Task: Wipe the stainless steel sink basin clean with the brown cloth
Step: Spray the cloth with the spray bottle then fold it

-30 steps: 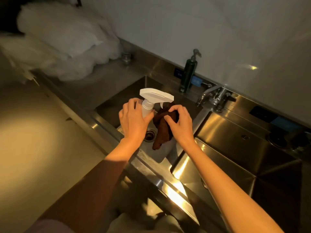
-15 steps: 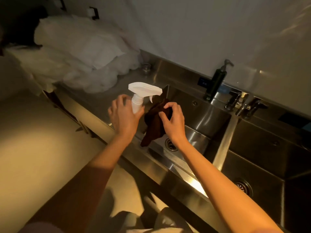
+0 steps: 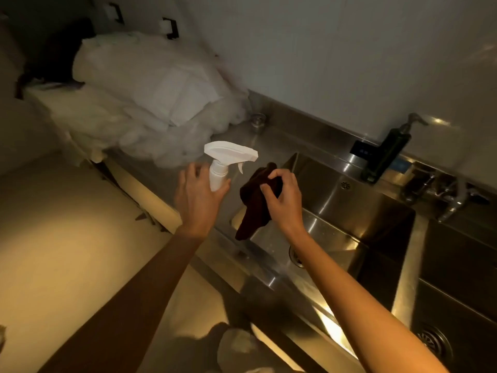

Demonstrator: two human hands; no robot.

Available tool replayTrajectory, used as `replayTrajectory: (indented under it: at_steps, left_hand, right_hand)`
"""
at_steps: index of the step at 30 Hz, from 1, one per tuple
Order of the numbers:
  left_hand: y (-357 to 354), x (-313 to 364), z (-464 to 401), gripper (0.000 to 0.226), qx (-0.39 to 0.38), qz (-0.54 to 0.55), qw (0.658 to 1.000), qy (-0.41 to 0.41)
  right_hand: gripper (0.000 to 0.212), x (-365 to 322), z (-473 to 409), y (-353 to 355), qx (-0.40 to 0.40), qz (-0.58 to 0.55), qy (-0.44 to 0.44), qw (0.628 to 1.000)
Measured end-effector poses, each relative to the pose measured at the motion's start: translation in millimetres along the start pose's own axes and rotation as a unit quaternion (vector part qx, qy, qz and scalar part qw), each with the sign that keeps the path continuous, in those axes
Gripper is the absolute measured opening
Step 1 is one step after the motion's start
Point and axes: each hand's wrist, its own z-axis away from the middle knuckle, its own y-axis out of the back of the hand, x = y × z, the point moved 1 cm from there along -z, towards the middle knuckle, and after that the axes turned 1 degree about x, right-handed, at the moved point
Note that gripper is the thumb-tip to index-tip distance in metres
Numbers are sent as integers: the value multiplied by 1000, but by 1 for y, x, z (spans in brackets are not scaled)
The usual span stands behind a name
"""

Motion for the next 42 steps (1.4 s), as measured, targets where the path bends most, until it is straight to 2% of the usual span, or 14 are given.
replayTrajectory:
  at_steps: [6, 12, 21, 31, 38, 42]
  left_hand:
    - [-33, -1, -68, 53, -37, 6, 999, -1]
    - [-68, 5, -121, 53, -35, 46, 998, -29]
    - [-124, 21, -177, 54, -81, 71, 991, -78]
    - [-169, -3, -234, 51, -138, 139, 966, -166]
    - [-168, -39, -258, 54, -201, 190, 939, -206]
    - [-165, -56, -263, 51, -218, 210, 928, -219]
  right_hand:
    - [24, 7, -63, -26, 36, -8, -9, 999]
    - [27, 21, -106, -34, 63, -29, -55, 996]
    - [25, 42, -145, -31, 117, 13, -83, 990]
    - [25, 47, -155, -64, 217, 55, -132, 966]
    - [25, 35, -151, -115, 299, 76, -172, 936]
    - [25, 28, -144, -140, 314, 79, -184, 928]
